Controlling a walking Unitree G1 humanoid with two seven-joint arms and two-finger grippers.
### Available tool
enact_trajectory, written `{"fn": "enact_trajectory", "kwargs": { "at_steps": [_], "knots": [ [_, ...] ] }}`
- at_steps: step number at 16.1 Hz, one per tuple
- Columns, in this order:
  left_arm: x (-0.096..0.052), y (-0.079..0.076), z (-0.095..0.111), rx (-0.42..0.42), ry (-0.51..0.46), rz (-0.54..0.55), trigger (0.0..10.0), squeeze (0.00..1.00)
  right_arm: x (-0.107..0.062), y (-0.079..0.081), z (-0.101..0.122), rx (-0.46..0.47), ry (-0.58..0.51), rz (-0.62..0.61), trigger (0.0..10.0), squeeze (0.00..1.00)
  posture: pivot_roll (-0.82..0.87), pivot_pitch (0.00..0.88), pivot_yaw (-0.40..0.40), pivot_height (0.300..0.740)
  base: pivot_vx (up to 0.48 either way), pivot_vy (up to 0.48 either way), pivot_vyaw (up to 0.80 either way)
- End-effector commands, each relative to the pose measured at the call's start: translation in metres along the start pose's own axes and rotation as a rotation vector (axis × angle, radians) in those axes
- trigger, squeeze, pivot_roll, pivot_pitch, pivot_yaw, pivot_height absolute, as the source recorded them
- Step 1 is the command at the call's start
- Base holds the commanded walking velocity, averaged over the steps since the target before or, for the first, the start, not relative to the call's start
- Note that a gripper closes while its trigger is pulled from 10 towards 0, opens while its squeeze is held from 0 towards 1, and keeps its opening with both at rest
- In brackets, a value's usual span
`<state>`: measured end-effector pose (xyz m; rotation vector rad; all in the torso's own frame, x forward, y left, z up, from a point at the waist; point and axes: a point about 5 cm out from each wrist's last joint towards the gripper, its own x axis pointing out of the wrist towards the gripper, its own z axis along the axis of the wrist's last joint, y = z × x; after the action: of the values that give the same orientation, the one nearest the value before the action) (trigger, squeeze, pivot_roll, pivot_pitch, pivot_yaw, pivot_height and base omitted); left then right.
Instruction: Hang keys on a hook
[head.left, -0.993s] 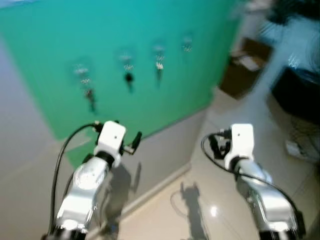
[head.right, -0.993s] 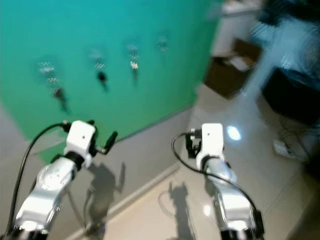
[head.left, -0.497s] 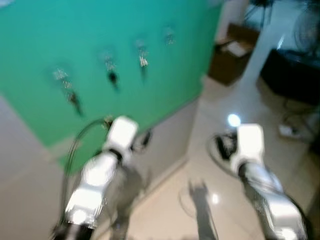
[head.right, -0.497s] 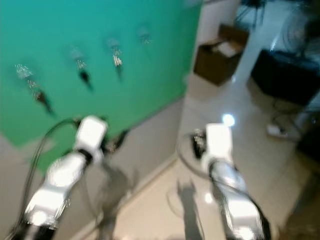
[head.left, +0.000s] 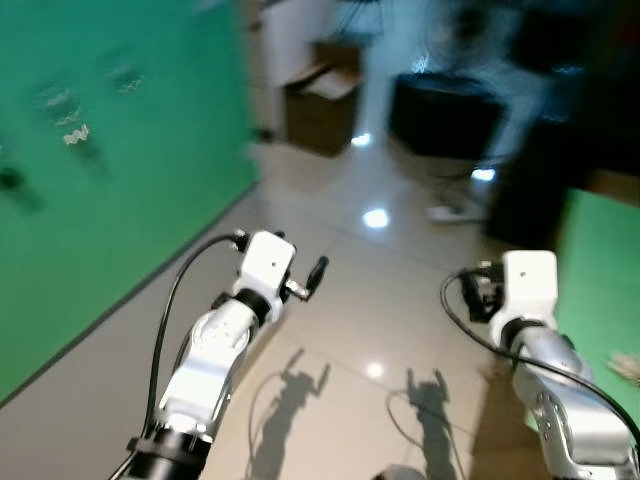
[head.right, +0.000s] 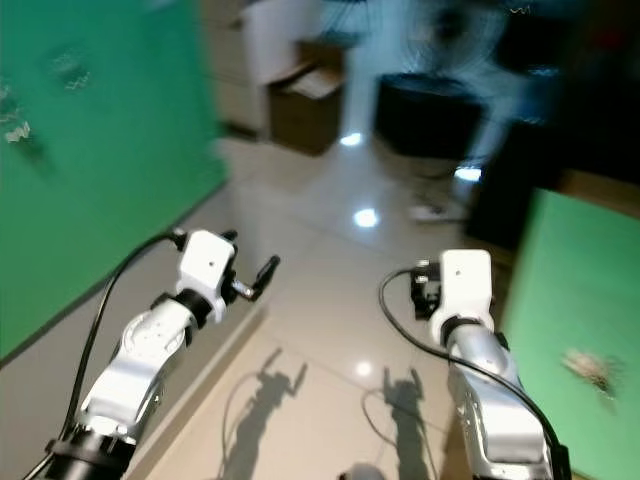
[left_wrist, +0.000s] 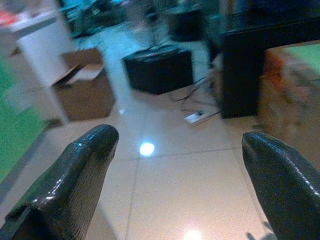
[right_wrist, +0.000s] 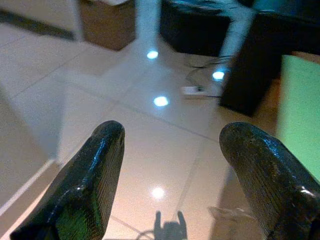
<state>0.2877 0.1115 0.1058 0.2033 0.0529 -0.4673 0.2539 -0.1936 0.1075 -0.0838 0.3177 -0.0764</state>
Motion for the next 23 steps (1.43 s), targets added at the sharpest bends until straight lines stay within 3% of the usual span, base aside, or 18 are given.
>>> {"fn": "enact_trajectory", "kwargs": {
  "at_steps": [1,4,8,10,14,22,23],
  "knots": [
    [-0.004,0.012,-0.002,0.010,0.008,0.033,10.0,0.00,0.001,0.011,0.004,0.006,-0.009,0.038,10.0,0.00,-0.13,0.000,0.013,0.718,0.000,0.480,-0.80],
    [-0.003,0.016,0.004,0.093,-0.018,0.035,10.0,0.00,0.003,0.014,0.009,0.004,-0.012,0.055,10.0,0.00,-0.12,0.000,-0.002,0.718,0.000,0.160,-0.80],
    [0.000,0.016,0.005,0.082,-0.021,0.044,10.0,0.00,0.006,0.011,0.013,0.001,-0.025,0.036,10.0,0.00,-0.13,0.000,0.000,0.718,0.000,-0.360,-0.20],
    [0.004,0.018,0.006,0.076,-0.026,0.062,10.0,0.00,0.010,0.013,0.019,-0.094,-0.074,0.072,10.0,0.00,-0.14,0.000,0.012,0.718,0.000,-0.480,0.00],
    [0.003,0.017,0.006,0.072,-0.030,0.067,10.0,0.00,0.012,0.013,0.025,-0.179,-0.116,0.057,10.0,0.00,-0.14,0.000,0.014,0.718,0.000,-0.480,0.00],
    [0.005,0.024,0.014,0.088,-0.056,0.091,10.0,0.00,0.016,0.017,0.028,-0.156,-0.134,0.060,10.0,0.00,-0.10,0.000,0.002,0.718,0.000,-0.480,0.00],
    [0.005,0.029,0.015,0.052,-0.062,0.107,10.0,0.00,0.017,0.018,0.031,-0.140,-0.151,0.052,10.0,0.00,-0.09,0.000,0.031,0.718,0.000,0.000,0.00]
  ]
}}
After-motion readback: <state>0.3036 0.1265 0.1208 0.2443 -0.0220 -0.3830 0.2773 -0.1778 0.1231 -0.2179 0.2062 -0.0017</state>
